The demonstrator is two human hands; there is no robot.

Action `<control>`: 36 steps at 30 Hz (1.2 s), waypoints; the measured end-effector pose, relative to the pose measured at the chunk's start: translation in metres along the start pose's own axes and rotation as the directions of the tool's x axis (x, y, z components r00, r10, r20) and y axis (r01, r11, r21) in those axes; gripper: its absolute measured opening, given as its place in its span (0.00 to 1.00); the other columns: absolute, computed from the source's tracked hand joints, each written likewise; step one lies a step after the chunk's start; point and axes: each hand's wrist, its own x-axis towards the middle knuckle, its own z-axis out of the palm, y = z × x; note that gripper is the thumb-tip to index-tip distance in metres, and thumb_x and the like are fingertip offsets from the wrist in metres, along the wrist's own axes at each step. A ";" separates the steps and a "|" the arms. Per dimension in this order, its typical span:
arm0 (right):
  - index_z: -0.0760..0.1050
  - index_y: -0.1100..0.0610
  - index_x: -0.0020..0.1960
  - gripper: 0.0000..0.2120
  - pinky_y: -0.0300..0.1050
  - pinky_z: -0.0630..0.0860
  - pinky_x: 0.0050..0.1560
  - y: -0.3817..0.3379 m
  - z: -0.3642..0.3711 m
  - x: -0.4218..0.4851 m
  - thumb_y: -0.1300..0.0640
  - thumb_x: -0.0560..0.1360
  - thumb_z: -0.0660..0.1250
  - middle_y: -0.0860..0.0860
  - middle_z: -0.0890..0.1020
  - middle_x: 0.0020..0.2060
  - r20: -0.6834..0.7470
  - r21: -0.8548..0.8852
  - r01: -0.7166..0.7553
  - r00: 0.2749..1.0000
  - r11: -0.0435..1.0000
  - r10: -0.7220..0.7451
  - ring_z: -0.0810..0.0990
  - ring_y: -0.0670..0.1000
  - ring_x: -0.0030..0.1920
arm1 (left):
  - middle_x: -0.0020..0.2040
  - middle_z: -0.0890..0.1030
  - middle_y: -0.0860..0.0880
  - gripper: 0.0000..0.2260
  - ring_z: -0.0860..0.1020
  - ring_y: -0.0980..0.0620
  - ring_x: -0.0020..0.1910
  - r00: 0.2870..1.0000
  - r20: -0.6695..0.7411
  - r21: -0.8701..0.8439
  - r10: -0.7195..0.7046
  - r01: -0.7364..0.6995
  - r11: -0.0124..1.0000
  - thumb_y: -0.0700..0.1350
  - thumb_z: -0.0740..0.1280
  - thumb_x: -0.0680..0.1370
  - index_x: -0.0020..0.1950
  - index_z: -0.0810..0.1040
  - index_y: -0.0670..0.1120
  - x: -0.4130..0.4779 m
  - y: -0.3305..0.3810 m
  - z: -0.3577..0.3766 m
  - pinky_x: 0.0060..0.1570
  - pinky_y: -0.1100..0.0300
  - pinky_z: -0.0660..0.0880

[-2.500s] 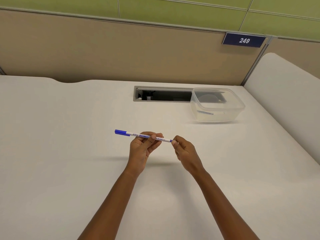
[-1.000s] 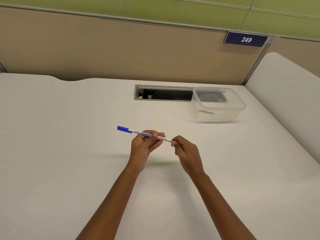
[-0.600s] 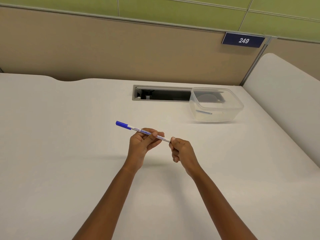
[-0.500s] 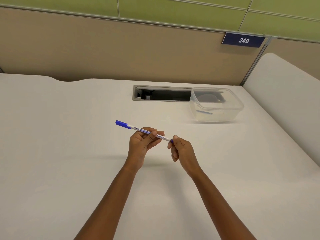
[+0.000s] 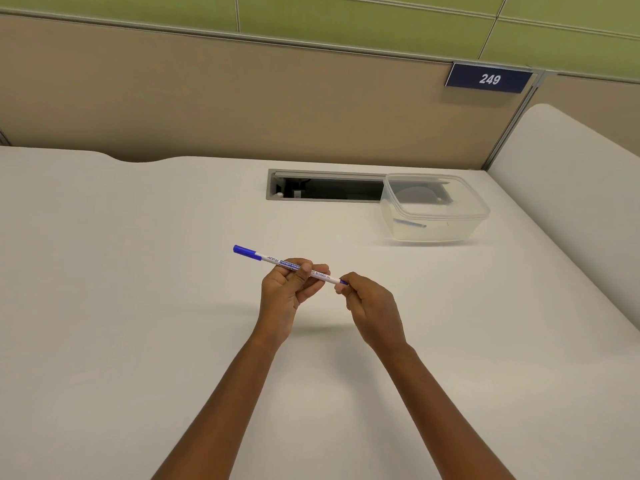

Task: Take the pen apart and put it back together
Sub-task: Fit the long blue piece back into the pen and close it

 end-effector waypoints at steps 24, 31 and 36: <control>0.73 0.58 0.53 0.11 0.50 0.73 0.35 -0.002 0.001 -0.004 0.56 0.78 0.56 0.56 0.80 0.36 0.018 -0.208 0.047 0.999 0.977 -0.045 0.76 0.56 0.37 | 0.36 0.86 0.47 0.06 0.84 0.50 0.40 0.998 -0.068 -0.049 -0.016 0.012 0.999 0.37 0.59 0.77 0.44 0.75 0.42 -0.002 -0.001 0.002 0.38 0.63 0.80; 0.76 0.64 0.42 0.10 0.47 0.71 0.33 -0.002 -0.003 0.003 0.60 0.73 0.59 0.57 0.79 0.30 -0.031 -0.166 0.152 0.987 0.974 -0.159 0.74 0.56 0.32 | 0.36 0.86 0.47 0.06 0.84 0.50 0.40 0.997 -0.078 -0.076 -0.029 0.023 0.997 0.38 0.60 0.77 0.43 0.75 0.43 -0.005 -0.004 0.003 0.39 0.64 0.80; 0.73 0.56 0.35 0.12 0.36 0.63 0.32 -0.001 0.000 0.005 0.61 0.76 0.59 0.43 0.70 0.24 0.012 0.086 -0.065 0.998 0.994 0.064 0.67 0.47 0.29 | 0.37 0.86 0.47 0.06 0.84 0.50 0.40 0.998 -0.065 -0.064 -0.026 0.022 0.998 0.38 0.59 0.77 0.44 0.74 0.43 -0.004 -0.004 0.005 0.38 0.64 0.80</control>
